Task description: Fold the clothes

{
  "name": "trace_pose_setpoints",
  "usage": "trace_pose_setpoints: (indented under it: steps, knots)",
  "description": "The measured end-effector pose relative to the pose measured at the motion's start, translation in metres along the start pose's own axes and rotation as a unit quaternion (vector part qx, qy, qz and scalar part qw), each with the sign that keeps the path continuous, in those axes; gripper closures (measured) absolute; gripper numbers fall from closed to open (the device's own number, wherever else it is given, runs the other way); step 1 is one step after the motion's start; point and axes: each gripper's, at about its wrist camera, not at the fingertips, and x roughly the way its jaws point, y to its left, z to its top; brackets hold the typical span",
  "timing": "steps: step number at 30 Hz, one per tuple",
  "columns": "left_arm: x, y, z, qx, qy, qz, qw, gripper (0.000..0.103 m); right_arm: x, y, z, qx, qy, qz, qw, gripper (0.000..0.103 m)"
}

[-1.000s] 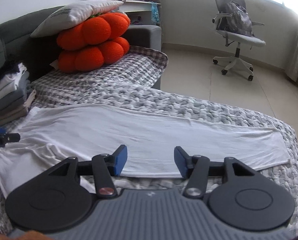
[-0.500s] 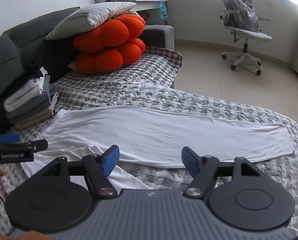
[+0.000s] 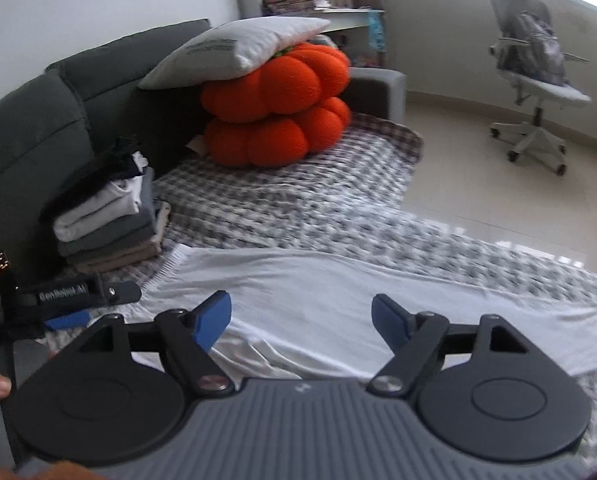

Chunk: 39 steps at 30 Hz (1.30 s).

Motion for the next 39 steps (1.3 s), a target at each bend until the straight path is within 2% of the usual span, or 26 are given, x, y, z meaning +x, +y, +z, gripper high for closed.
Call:
trace_pose_setpoints:
  steps: [7,10,15,18,21,25,28,34,35,38,39]
  knots:
    - [0.037,0.02,0.002,-0.047,0.008,-0.006,0.9989,0.001,0.063,0.01,0.026,-0.026,0.019,0.032,0.999,0.022]
    - [0.047,0.028,0.006,-0.073,0.001,-0.02,0.9971,0.006,0.093,0.012,0.034,-0.038,0.022,0.043,0.998,0.022]
    - [0.07,0.044,0.013,-0.128,0.014,-0.05,0.9904,0.04,0.141,0.014,0.038,-0.039,0.035,0.059,0.997,0.022]
    - [0.079,0.047,0.015,-0.131,0.017,-0.049,0.99,0.05,0.161,0.014,0.038,-0.04,0.042,0.066,0.996,0.022]
    - [0.083,0.05,0.016,-0.132,0.017,-0.052,0.9897,0.055,0.181,0.014,0.038,-0.044,0.048,0.068,0.996,0.022]
    - [0.088,0.057,0.018,-0.132,0.018,-0.051,0.9897,0.061,0.196,0.012,0.035,-0.056,0.038,0.06,0.996,0.022]
    - [0.092,0.063,0.017,-0.133,0.022,-0.058,0.9892,0.07,0.208,0.006,0.03,-0.054,0.034,0.06,0.996,0.022]
    - [0.096,0.075,0.015,-0.136,0.012,-0.08,0.9874,0.08,0.233,-0.003,0.017,-0.039,0.041,0.029,0.998,0.037]
    - [0.098,0.076,0.015,-0.136,0.012,-0.079,0.9875,0.081,0.237,-0.003,0.014,-0.045,0.043,0.022,0.998,0.041]
    - [0.099,0.079,0.014,-0.135,0.005,-0.071,0.9883,0.083,0.24,0.005,0.006,-0.084,0.025,0.003,0.996,0.046]
    - [0.099,0.08,0.014,-0.136,0.004,-0.067,0.9885,0.083,0.24,0.007,0.004,-0.09,0.021,0.001,0.996,0.05]
